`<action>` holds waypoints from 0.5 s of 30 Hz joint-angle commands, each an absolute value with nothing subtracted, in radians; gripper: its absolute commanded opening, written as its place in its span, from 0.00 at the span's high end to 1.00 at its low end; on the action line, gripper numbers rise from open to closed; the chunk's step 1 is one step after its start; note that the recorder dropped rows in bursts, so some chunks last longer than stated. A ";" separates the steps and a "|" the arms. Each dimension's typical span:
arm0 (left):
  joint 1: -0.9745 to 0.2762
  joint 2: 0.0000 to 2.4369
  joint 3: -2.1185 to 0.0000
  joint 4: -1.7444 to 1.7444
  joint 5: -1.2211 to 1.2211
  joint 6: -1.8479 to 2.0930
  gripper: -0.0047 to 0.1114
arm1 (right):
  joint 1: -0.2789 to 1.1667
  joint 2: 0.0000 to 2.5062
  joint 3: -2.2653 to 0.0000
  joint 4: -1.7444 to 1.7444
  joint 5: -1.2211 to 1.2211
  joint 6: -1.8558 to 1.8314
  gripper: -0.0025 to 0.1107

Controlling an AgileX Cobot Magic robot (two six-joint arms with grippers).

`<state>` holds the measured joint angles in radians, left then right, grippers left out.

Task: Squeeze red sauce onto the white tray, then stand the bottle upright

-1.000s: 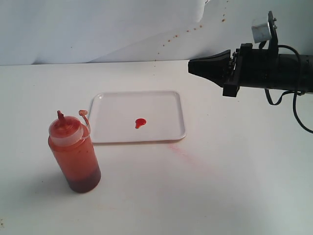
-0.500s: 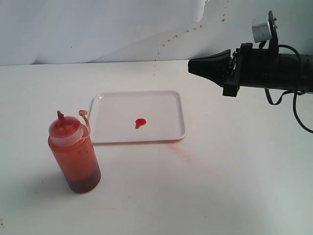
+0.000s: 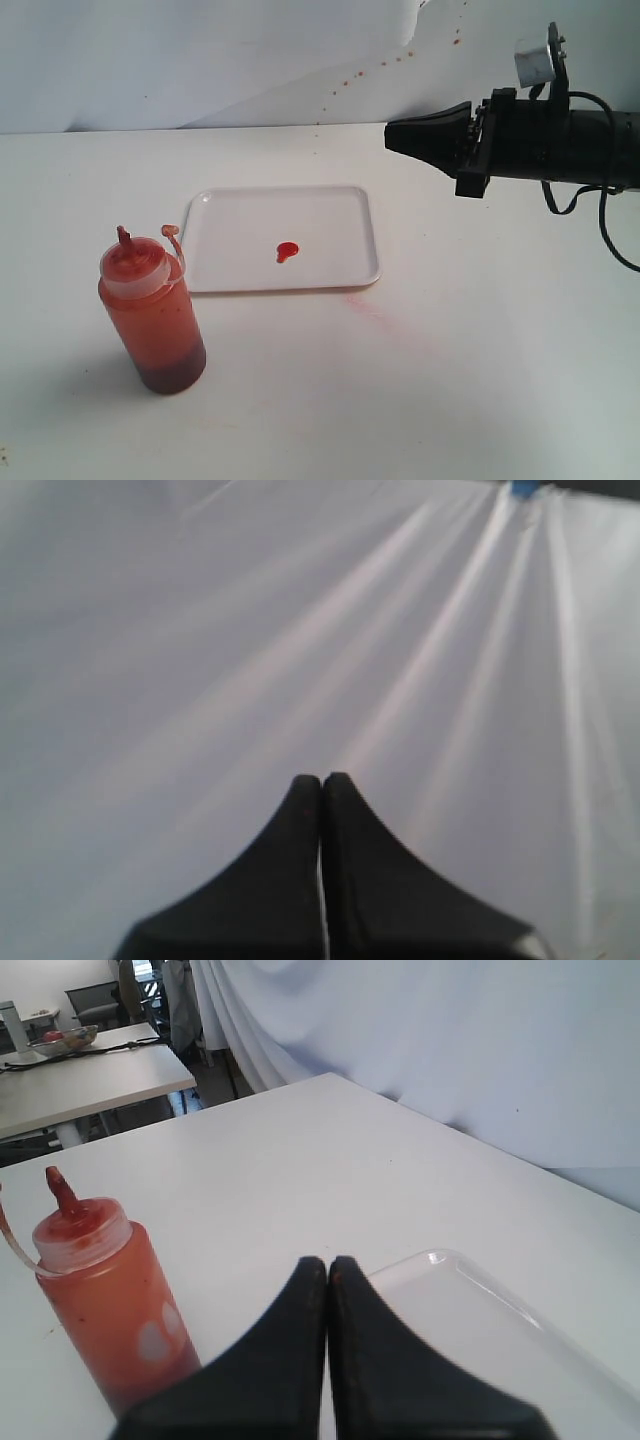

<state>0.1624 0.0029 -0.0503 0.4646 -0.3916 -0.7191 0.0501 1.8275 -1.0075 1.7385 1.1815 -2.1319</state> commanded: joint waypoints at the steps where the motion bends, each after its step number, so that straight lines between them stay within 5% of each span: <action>1: 0.158 0.000 -0.007 0.071 -0.078 -0.179 0.96 | 0.052 1.822 -1.015 1.744 1.187 -2.138 0.98; 6: 0.158 0.000 0.000 -0.153 0.166 0.270 0.96 | 0.052 1.822 -1.015 1.744 1.187 -2.138 0.98; 15: 0.158 0.000 0.000 -0.054 0.286 0.175 0.96 | 0.052 1.822 -1.015 1.744 1.187 -2.138 0.98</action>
<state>0.1624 0.0029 -0.0046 -0.0685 0.2765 0.2224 0.0501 1.8275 -1.0075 1.7385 1.1815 -2.1319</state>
